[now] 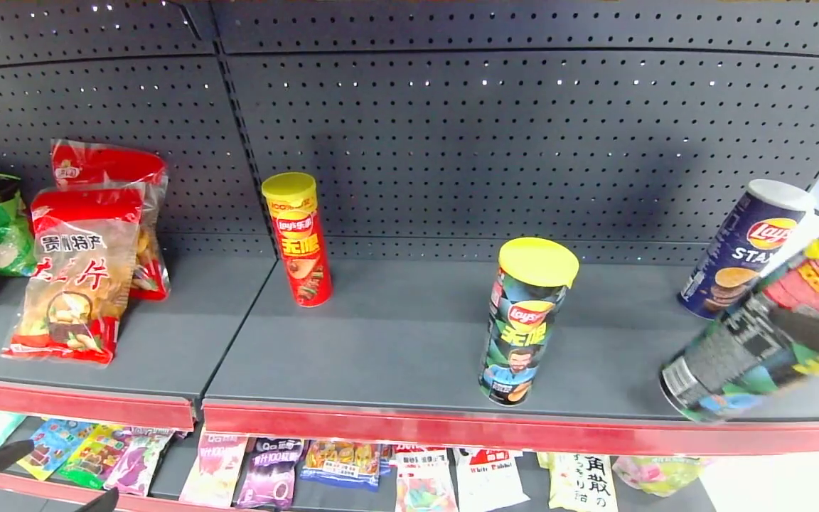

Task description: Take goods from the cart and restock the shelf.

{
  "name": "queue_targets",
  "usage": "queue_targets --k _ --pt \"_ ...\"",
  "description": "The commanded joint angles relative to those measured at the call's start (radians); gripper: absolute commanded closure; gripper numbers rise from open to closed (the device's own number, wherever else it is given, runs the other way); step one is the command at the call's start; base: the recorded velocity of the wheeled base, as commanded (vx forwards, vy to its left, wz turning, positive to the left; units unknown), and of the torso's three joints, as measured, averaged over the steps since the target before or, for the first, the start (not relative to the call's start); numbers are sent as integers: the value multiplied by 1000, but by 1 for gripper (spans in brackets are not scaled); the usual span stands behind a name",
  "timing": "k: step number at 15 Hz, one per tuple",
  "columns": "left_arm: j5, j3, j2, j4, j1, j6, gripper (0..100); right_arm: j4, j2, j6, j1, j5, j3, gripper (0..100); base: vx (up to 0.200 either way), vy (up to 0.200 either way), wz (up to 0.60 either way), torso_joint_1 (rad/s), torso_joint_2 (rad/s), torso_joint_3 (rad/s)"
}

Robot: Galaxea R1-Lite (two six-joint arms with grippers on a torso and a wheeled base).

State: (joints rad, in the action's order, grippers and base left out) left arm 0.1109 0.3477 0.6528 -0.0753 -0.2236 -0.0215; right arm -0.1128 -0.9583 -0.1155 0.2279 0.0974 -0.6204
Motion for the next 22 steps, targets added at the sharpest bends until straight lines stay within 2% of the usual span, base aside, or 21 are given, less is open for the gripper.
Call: queue_targets --k 1,5,12,22 --pt "0 -4 -24 0 0 -3 0 -208 -338 -3 -1 57 -90 100 0 0 0 0 0 0" --pt "-19 -7 -70 -4 0 -2 0 -220 -522 -32 -2 61 -240 100 0 0 0 0 0 0" --pt "-22 -12 -68 -4 0 0 0 -219 -677 -64 18 79 -364 100 0 0 0 0 0 0" --pt "-22 -21 -62 -4 0 0 0 -219 -778 -64 85 76 -455 100 0 0 0 0 0 0"
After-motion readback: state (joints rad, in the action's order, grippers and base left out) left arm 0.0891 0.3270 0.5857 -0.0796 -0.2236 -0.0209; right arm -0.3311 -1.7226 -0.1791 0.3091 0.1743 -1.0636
